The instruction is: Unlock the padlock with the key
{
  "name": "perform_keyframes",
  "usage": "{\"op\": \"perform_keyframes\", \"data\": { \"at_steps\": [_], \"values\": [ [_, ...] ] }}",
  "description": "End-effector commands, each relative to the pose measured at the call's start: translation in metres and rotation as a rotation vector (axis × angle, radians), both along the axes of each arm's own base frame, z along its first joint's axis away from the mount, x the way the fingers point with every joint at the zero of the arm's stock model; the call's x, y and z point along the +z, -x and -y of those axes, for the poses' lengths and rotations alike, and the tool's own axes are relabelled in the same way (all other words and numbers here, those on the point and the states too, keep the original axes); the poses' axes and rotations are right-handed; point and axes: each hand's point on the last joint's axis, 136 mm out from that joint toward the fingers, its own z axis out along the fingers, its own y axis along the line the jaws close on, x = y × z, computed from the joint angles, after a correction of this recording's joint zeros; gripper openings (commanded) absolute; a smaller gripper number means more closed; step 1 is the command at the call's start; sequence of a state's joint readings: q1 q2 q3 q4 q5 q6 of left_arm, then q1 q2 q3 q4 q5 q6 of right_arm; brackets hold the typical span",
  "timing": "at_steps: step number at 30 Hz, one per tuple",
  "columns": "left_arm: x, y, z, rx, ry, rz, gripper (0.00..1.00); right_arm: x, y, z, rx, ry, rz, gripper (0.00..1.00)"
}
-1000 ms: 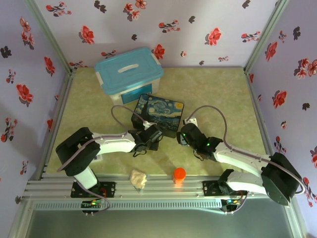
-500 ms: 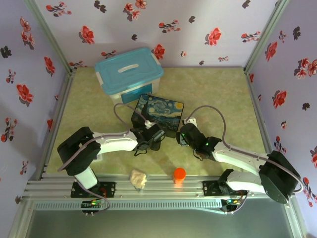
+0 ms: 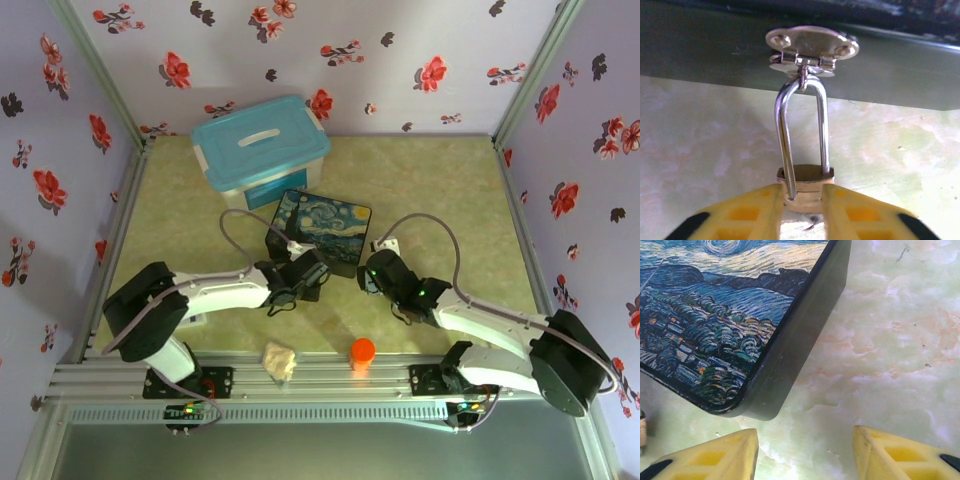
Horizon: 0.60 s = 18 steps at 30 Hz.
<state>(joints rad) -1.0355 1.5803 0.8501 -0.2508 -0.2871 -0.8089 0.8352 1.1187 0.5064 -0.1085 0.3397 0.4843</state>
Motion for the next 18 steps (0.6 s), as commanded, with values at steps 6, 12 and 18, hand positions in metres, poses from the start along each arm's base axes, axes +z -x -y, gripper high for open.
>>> {"op": "perform_keyframes", "data": {
  "at_steps": [6,12,18],
  "values": [
    [0.002,0.0,-0.003,0.021,0.004,-0.022,0.39,-0.004,0.002,0.006,-0.032,-0.019,-0.009,0.52],
    [0.0,0.0,0.005,0.032,0.019,-0.028,0.42,-0.005,0.003,0.007,-0.031,-0.012,-0.012,0.52],
    [0.0,0.002,0.016,0.018,0.01,-0.031,0.41,-0.009,0.004,0.01,-0.032,0.003,-0.02,0.52]
  ]
}}
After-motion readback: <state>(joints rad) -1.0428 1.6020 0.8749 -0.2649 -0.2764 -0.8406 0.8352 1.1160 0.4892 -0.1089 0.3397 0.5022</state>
